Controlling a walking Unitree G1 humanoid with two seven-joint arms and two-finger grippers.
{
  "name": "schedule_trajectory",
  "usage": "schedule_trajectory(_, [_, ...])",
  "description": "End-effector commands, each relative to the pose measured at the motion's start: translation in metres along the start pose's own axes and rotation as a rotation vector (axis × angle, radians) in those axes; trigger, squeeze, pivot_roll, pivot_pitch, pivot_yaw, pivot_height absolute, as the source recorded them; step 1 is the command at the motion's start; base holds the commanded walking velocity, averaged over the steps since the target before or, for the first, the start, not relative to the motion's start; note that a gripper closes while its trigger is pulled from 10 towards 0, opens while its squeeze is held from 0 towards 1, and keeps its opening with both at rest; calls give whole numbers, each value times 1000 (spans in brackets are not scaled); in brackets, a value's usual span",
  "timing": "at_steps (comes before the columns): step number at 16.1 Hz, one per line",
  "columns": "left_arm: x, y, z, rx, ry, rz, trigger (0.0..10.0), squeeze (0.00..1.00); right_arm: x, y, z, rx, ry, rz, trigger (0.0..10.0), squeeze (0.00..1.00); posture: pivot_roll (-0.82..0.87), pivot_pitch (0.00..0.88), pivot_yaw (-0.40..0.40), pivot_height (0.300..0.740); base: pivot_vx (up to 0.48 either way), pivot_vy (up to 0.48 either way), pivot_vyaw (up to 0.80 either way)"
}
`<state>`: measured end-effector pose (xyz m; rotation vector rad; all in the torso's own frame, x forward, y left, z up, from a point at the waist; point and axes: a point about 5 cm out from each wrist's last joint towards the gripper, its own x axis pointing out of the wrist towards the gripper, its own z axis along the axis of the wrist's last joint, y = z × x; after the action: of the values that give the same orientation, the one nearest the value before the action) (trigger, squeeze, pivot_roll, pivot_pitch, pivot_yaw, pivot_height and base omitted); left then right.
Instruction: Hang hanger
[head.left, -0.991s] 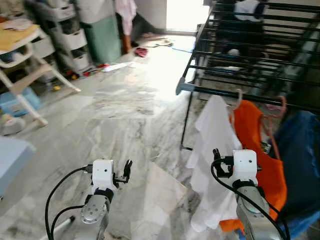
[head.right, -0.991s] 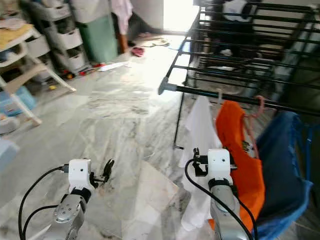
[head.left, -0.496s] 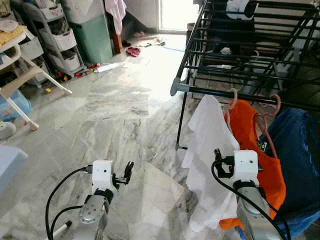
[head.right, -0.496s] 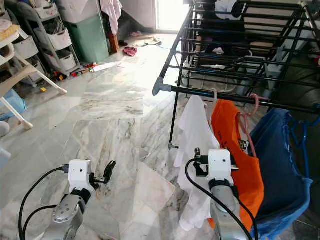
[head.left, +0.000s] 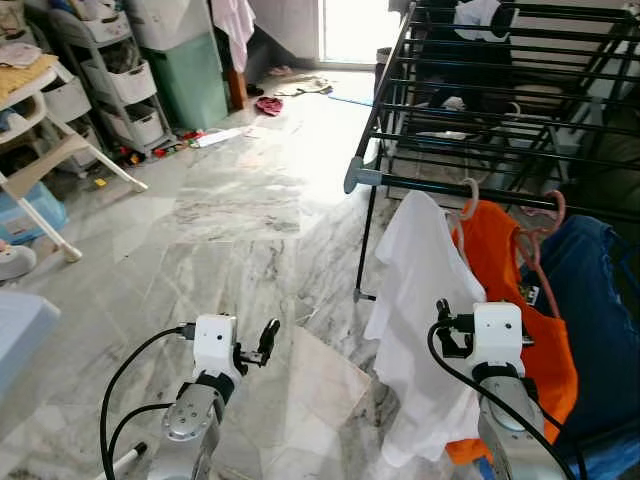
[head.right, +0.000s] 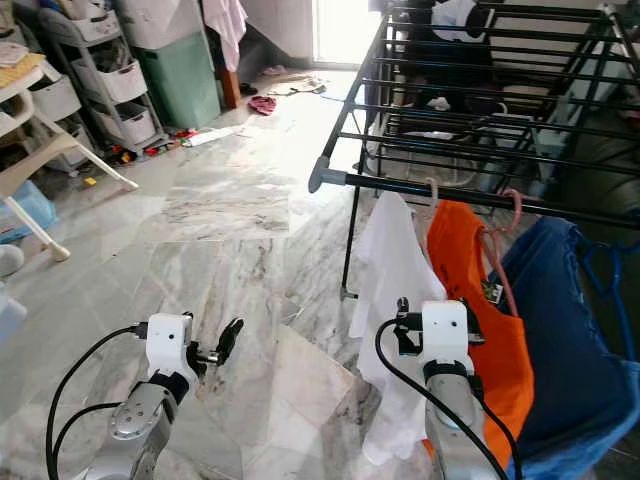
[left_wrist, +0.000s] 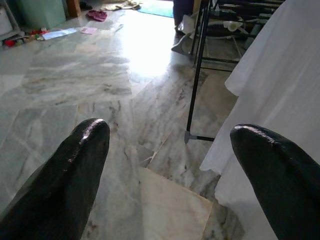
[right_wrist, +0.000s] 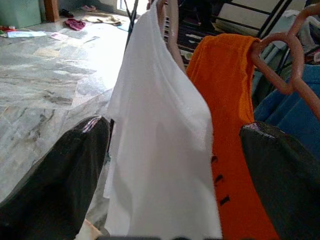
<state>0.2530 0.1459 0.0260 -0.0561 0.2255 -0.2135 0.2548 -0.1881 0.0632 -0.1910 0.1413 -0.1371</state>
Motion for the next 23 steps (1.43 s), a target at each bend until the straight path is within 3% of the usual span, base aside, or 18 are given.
schedule_trajectory(1, [1, 0, 2, -9, 3, -9, 10000, 0, -1, 0, 5, 4, -19, 0, 10000, 0, -122, 0, 77, 740, 0, 0, -800])
schedule_trajectory(2, [1, -1, -3, -27, 43, 1, 10000, 0, -2, 0, 5, 0, -21, 6, 10000, 0, -125, 0, 73, 740, 0, 0, 0])
schedule_trajectory(9, [2, -1, -2, -33, 46, -21, 10000, 0, -1, 0, 6, -1, -19, 8, 10000, 0, -124, 0, 72, 740, 0, 423, 0])
schedule_trajectory(14, [3, -2, -2, -17, 57, -30, 10000, 0, -2, 0, 5, -3, -15, 0, 10000, 0, -127, 0, 79, 740, 0, 465, -755])
schedule_trajectory(23, [-2, -9, -3, -37, 47, -57, 10000, 0, -3, 4, 7, -13, -22, 28, 10000, 0, -122, 0, 79, 740, 0, -58, -60])
